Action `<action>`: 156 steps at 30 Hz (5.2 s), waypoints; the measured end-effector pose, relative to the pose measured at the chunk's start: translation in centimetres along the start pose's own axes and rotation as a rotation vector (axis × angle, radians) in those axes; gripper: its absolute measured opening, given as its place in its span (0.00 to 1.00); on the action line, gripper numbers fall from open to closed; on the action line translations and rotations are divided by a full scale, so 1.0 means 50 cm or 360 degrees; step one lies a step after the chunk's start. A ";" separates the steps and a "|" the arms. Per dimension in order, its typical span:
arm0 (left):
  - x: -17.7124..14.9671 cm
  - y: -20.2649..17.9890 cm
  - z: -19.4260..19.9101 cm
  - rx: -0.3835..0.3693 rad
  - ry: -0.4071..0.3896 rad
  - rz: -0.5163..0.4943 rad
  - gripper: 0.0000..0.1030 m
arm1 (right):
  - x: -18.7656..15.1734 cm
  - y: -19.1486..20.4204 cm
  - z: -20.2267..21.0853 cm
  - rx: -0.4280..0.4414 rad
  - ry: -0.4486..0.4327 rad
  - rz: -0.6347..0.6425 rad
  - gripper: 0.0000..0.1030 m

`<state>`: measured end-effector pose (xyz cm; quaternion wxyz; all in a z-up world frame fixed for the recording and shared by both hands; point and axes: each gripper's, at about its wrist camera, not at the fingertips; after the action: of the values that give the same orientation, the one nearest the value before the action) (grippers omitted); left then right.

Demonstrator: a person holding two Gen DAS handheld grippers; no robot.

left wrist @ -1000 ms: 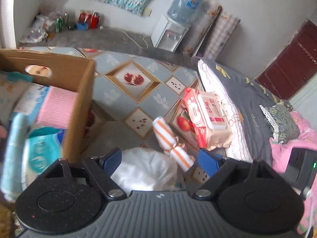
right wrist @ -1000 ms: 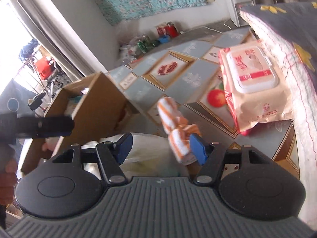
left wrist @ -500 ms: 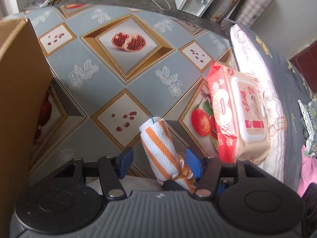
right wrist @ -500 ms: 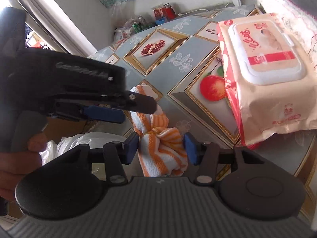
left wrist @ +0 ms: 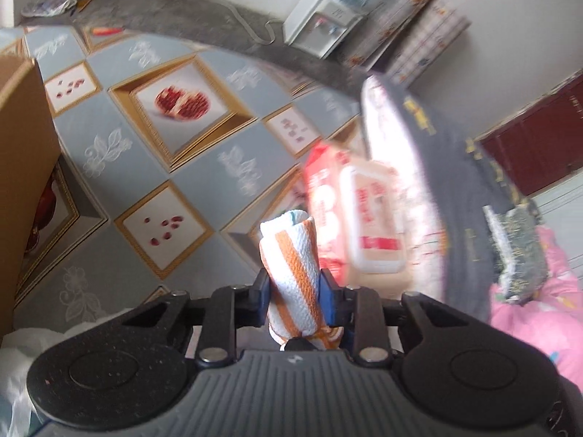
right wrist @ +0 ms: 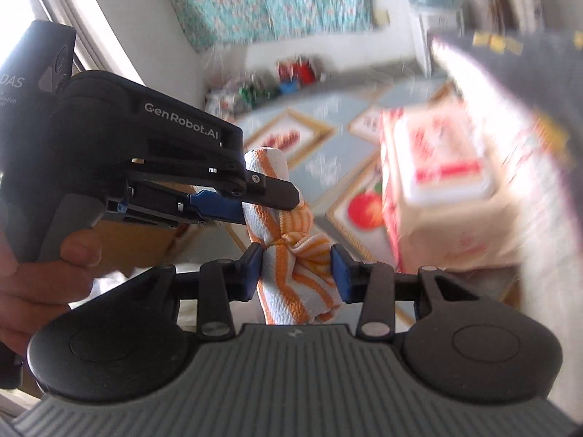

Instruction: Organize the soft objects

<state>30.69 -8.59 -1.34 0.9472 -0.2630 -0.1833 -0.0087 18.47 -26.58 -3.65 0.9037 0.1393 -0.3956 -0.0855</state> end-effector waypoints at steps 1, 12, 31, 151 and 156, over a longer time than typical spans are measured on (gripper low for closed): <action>-0.004 -0.011 0.022 -0.0031 -0.0024 -0.0014 0.27 | 0.001 0.009 0.024 -0.0015 -0.0042 0.0023 0.38; -0.104 -0.051 0.283 -0.0226 -0.0272 -0.0176 0.25 | -0.035 0.127 0.252 0.0041 -0.0344 0.0084 0.38; -0.254 0.246 0.569 0.0012 -0.0502 0.0033 0.25 | -0.162 0.484 0.292 0.0619 -0.0060 0.0037 0.38; -0.555 0.361 0.581 0.0791 -0.0611 -0.0160 1.00 | -0.345 0.586 0.289 -0.0235 0.0001 0.0381 0.99; -0.554 0.365 0.582 0.0797 -0.0606 -0.0151 0.99 | -0.345 0.587 0.283 -0.0236 0.0014 0.0384 0.99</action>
<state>-3.07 19.48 2.98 0.9297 -0.0098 -0.3657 0.0419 -2.26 3.19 2.98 0.9170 0.0239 -0.3981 -0.0046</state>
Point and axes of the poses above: each gripper's, at about its wrist camera, not at the fingertips, and z roughly against the way its jaws point, y to its left, x to its top
